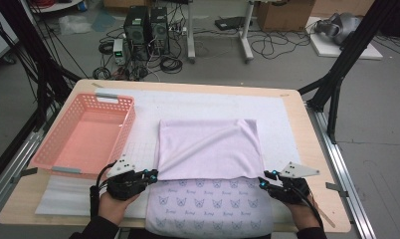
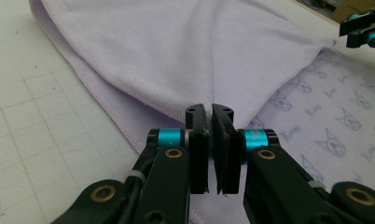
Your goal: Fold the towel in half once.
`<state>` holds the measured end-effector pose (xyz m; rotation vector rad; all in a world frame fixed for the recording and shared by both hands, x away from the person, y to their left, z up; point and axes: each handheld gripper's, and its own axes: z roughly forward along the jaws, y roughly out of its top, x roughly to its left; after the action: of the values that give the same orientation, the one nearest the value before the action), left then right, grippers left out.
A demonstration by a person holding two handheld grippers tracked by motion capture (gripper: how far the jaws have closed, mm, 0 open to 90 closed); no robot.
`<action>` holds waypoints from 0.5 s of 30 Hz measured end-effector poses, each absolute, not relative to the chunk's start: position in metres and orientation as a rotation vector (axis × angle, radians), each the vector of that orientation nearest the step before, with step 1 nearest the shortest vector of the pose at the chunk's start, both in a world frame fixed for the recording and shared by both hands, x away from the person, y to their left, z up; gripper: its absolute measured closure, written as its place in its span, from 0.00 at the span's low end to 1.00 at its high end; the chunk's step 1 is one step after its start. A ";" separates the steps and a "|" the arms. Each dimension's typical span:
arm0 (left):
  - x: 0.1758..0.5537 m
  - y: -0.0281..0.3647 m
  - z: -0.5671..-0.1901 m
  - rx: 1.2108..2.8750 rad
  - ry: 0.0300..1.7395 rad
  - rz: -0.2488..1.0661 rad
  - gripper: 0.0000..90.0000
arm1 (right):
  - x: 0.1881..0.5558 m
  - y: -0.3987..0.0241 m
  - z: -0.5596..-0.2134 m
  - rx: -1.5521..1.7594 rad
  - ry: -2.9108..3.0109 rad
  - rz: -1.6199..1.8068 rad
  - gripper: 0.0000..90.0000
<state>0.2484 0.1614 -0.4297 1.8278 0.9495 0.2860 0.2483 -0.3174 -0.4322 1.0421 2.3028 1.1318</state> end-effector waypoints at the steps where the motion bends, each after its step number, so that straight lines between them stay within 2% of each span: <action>1: 0.249 0.161 -0.430 1.824 0.951 0.285 0.94 | 0.251 -0.317 -0.434 1.039 2.304 1.131 0.60; 3: 0.250 0.162 -0.430 1.825 0.947 0.285 0.94 | 0.256 -0.312 -0.438 1.038 2.317 1.124 0.51; 6: 0.251 0.162 -0.431 1.816 0.956 0.279 0.94 | 0.266 -0.303 -0.448 1.011 2.349 1.039 0.53; 7: 0.251 0.162 -0.432 1.813 0.958 0.279 0.94 | 0.269 -0.302 -0.449 1.004 2.352 1.057 0.60; 8: 0.250 0.162 -0.432 1.812 0.958 0.278 0.94 | 0.271 -0.301 -0.448 1.007 2.357 1.064 0.80; 9: 0.250 0.162 -0.431 1.812 0.958 0.279 0.94 | 0.270 -0.300 -0.447 0.997 2.357 1.046 0.93; 15: 0.246 0.165 -0.429 1.819 0.949 0.273 0.94 | 0.253 -0.311 -0.437 0.987 2.379 1.105 0.96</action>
<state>0.2456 0.1650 -0.4290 1.8194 0.9491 0.2732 0.2535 -0.3107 -0.4368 0.9868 2.3788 1.1046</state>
